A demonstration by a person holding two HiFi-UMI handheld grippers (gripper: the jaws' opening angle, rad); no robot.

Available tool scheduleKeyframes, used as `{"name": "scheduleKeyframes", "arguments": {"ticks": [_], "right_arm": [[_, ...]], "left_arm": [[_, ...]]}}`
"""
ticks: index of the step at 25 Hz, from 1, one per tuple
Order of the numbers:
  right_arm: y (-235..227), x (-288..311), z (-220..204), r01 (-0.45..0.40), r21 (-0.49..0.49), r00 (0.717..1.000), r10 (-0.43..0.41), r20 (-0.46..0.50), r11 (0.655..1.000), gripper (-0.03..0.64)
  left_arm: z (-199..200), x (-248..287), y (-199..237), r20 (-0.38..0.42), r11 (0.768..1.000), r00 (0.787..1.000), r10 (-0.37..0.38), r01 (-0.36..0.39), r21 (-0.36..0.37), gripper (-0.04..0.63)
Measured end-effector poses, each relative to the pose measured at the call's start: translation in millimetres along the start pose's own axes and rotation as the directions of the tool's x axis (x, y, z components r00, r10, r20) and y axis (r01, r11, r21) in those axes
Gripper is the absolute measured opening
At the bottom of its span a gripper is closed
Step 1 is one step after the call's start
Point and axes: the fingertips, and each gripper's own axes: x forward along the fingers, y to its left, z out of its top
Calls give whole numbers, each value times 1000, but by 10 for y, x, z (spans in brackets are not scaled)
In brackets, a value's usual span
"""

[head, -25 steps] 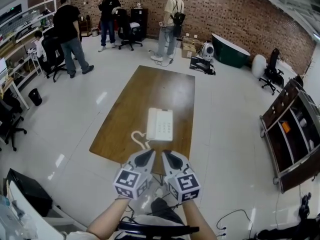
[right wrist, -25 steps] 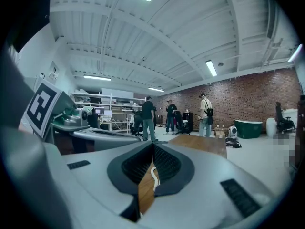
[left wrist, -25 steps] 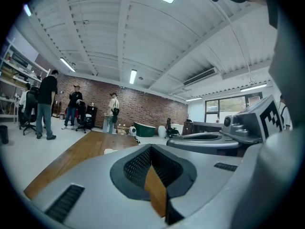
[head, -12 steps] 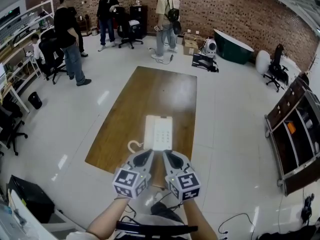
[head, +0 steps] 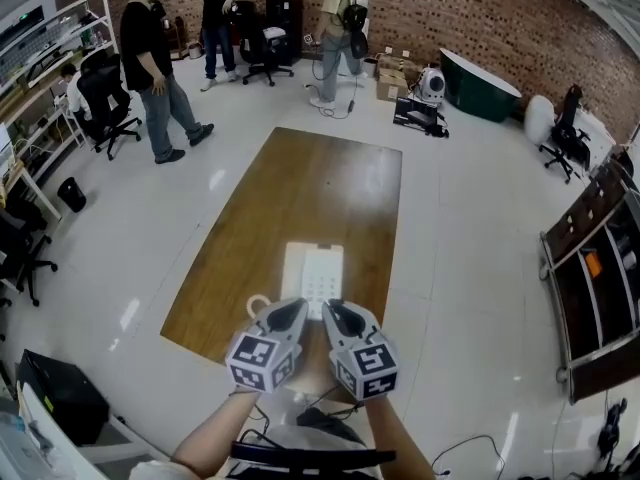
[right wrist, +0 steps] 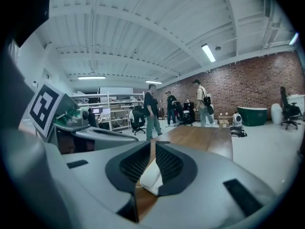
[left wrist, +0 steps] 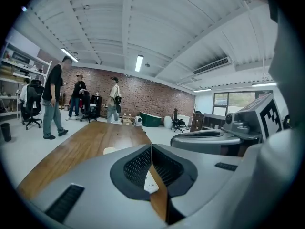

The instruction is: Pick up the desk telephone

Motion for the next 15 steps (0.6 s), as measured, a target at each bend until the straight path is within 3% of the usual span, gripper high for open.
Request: {"name": "scheduleKeyframes", "arguments": {"ticks": [1, 9, 11, 15], "right_arm": [[-39, 35, -25, -8, 9, 1000, 8, -8, 1000, 55], [-339, 301, -250, -63, 73, 996, 68, -65, 995, 78], [-403, 369, -341, -82, 86, 992, 89, -91, 993, 141], [-535, 488, -510, -89, 118, 987, 104, -123, 989, 141]], "left_arm": [[-20, 46, 23, -7, 1000, 1000, 3, -3, -6, 9], [-299, 345, 355, -76, 997, 996, 37, -42, -65, 15], [-390, 411, 425, -96, 995, 995, 31, -39, -88, 102], [-579, 496, 605, -142, 994, 989, 33, -48, -103, 118]]}}
